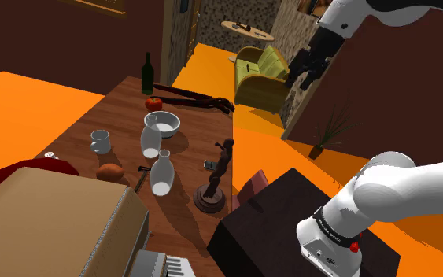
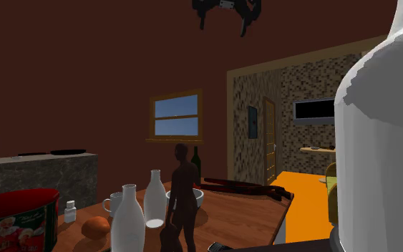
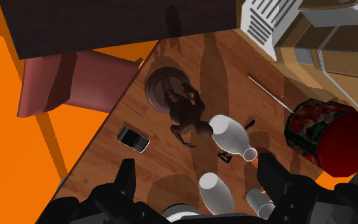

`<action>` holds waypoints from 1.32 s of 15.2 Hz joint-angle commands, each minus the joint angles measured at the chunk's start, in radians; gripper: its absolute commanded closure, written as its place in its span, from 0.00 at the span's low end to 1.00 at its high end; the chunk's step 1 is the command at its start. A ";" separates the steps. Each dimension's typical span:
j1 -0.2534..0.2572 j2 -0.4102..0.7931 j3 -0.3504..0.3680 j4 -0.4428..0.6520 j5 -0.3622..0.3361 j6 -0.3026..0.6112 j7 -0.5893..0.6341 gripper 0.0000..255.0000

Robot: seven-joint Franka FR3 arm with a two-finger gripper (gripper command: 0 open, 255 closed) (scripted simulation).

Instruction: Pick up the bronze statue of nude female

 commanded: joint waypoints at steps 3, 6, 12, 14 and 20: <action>0.001 0.050 0.026 -0.020 0.000 0.051 0.029 0.00; 0.001 0.134 0.064 -0.041 -0.003 0.126 0.073 0.00; -0.002 0.332 0.132 -0.051 -0.020 0.271 0.167 0.00; -0.004 0.405 0.152 -0.045 -0.032 0.315 0.201 0.00; -0.011 0.641 0.197 0.002 -0.086 0.430 0.313 0.00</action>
